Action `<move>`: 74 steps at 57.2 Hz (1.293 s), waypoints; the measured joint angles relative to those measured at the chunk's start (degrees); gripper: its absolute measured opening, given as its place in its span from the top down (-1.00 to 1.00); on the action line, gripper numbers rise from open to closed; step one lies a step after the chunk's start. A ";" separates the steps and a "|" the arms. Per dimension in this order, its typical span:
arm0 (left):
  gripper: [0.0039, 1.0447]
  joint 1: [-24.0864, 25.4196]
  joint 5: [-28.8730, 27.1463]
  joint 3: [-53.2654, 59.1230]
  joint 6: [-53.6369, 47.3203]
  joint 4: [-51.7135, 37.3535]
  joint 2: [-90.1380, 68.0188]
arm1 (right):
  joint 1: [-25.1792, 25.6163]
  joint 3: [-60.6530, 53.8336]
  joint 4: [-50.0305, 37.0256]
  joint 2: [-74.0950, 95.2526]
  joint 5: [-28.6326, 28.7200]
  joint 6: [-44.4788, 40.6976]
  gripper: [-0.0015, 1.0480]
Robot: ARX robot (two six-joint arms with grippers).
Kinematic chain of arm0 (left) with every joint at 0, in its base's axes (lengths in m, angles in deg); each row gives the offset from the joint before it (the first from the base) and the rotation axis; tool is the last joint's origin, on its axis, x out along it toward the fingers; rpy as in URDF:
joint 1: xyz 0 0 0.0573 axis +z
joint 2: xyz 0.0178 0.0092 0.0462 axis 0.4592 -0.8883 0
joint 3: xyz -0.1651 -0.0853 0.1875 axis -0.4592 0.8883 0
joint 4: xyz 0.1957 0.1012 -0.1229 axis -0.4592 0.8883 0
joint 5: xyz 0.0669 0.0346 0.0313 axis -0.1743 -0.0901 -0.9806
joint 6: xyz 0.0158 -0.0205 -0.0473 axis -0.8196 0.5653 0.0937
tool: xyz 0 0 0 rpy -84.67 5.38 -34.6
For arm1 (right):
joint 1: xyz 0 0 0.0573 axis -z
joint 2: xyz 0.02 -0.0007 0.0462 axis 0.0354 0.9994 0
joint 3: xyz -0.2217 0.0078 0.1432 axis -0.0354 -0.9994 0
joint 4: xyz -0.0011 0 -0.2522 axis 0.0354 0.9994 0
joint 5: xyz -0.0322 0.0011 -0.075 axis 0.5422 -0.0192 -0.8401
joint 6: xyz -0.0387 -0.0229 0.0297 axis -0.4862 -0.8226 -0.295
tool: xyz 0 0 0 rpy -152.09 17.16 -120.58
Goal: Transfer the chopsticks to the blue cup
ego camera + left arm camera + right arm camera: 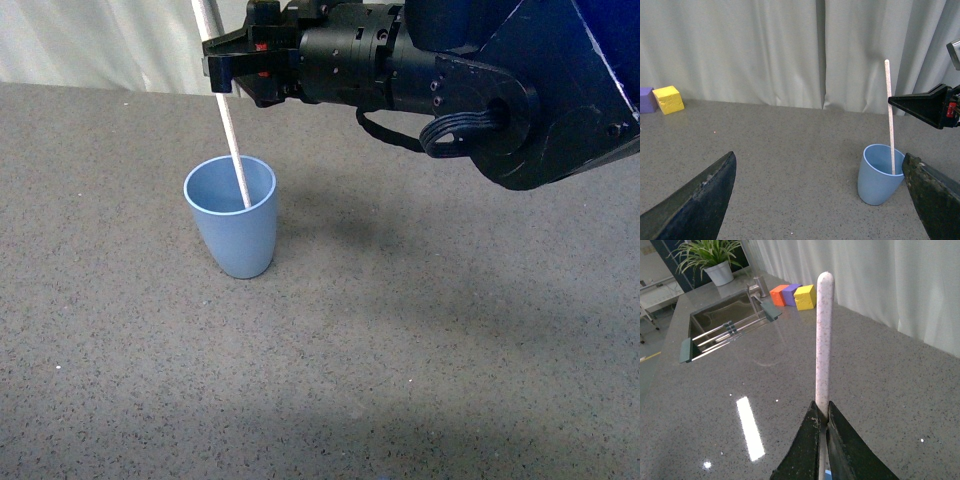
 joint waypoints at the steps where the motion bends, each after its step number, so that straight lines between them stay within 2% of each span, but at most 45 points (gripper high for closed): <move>1: -0.88 0.00 0.00 0.00 0.00 0.00 0.00 | 0.00 0.00 0.09 0.00 0.00 -0.09 0.98; 12: -0.88 0.00 0.00 0.00 0.00 0.00 0.00 | -0.07 0.00 0.39 0.02 -0.09 -0.37 0.97; 14: -0.88 0.00 0.00 0.00 0.00 0.00 0.00 | -0.07 0.00 0.39 0.02 -0.09 -0.46 0.89; 25: -0.88 0.00 0.00 0.00 0.00 0.00 0.00 | -0.07 0.00 0.22 0.02 -0.66 -0.79 0.28; 37: -0.88 0.00 0.00 0.00 0.00 0.00 0.00 | -0.07 0.00 -1.46 0.02 -4.72 -2.47 -0.70; 40: -0.88 0.00 0.00 0.00 0.00 0.00 0.00 | -0.07 -0.17 -1.36 0.02 -6.23 -3.80 -0.86; 41: -0.88 0.00 0.00 0.00 0.00 0.00 0.00 | -0.22 -0.28 -1.55 0.02 -7.65 -4.15 -0.85; 42: -0.88 0.00 0.00 0.00 0.00 0.00 0.00 | -0.68 -0.96 -2.93 -0.04 -12.26 -5.03 -0.80; 43: -0.88 0.00 0.00 0.00 0.00 0.00 0.00 | -1.07 -2.12 -5.14 -0.35 -19.10 -5.81 -0.74; 44: -0.88 0.00 -0.02 0.00 0.00 0.00 0.00 | -1.20 -2.82 -6.27 -0.57 -22.69 -6.19 -0.71; 45: -0.88 0.00 0.00 0.00 0.00 0.00 0.00 | -1.42 -4.48 -8.44 -1.16 -29.97 -6.86 -0.64; 46: -0.88 0.00 0.09 0.00 0.00 0.00 0.00 | -1.44 -5.42 -9.40 -1.53 -33.14 -7.13 -0.60; 48: -0.88 0.00 0.07 0.00 0.00 0.00 -0.02 | -1.36 -10.08 -12.92 -3.85 -43.78 -7.87 -0.47; 50: -0.88 0.00 0.00 0.00 0.00 0.00 -0.02 | -0.94 -13.75 -14.84 -6.01 -50.42 -8.39 -0.37; 51: -0.88 0.00 -0.02 0.00 0.00 0.00 -0.02 | -0.72 -14.95 -15.45 -6.78 -51.45 -8.41 -0.33; 52: -0.88 0.00 0.00 0.00 0.00 0.00 0.00 | -0.15 -17.31 -16.44 -8.41 -55.69 -8.68 -0.26; 54: -0.88 0.00 -0.07 0.00 0.00 0.00 0.00 | 0.98 -20.72 -17.73 -10.99 -58.90 -8.92 -0.16; 60: -0.88 0.00 -0.04 0.00 0.00 0.00 0.00 | 4.81 -29.73 -20.41 -18.47 -59.23 -9.20 0.14; 74: -0.88 0.00 0.02 0.00 0.00 0.00 0.00 | 11.04 -46.29 -22.03 -30.75 -53.42 -9.55 0.89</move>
